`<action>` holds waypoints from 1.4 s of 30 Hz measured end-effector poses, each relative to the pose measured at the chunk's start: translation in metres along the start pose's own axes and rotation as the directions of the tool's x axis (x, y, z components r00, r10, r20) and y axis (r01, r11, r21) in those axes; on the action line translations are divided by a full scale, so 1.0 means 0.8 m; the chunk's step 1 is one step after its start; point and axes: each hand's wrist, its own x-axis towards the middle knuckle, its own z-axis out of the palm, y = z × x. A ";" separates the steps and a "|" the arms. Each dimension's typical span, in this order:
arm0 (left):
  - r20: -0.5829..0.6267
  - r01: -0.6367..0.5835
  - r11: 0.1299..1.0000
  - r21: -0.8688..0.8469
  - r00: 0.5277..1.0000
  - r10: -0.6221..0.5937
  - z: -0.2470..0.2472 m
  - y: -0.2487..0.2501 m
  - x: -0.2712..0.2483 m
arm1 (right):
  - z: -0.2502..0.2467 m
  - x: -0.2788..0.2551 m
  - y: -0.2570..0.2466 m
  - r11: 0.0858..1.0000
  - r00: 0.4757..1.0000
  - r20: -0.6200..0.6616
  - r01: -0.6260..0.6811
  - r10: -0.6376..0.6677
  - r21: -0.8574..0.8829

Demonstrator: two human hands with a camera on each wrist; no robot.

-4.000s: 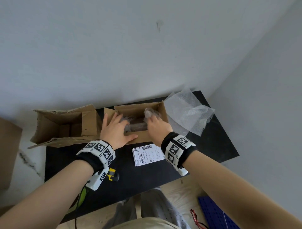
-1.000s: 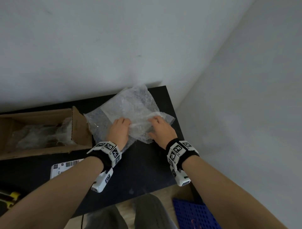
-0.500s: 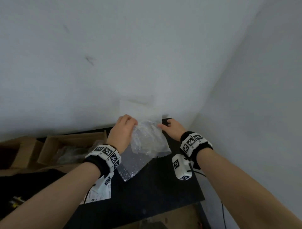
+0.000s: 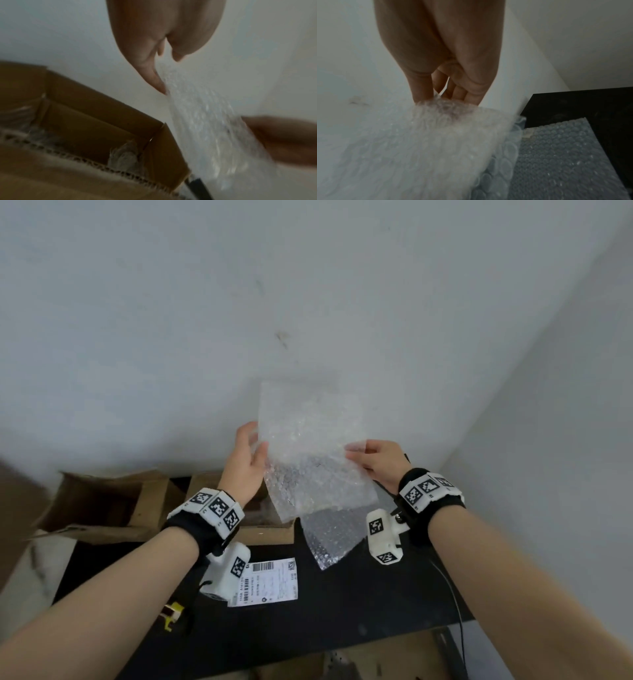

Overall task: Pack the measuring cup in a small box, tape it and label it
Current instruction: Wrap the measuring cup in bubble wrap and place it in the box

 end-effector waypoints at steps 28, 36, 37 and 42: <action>0.300 0.193 0.943 -0.272 0.948 -0.107 -0.184 -0.063 0.006 | 0.127 -0.059 -0.044 0.996 0.995 0.081 -0.055 0.049 0.075; 0.282 0.094 0.993 -0.067 0.957 -0.072 -0.196 -0.069 0.010 | 0.159 -0.070 -0.053 0.972 0.983 -0.042 0.172 -0.180 -0.160; 0.303 0.077 0.996 -0.035 0.951 -0.063 -0.198 -0.067 0.007 | 0.163 -0.071 -0.056 0.968 0.977 -0.063 0.189 -0.202 -0.164; 0.190 -0.110 0.993 0.048 0.977 0.099 -0.204 -0.070 0.005 | 0.175 -0.073 -0.066 0.916 0.973 -0.050 0.194 -0.226 -0.350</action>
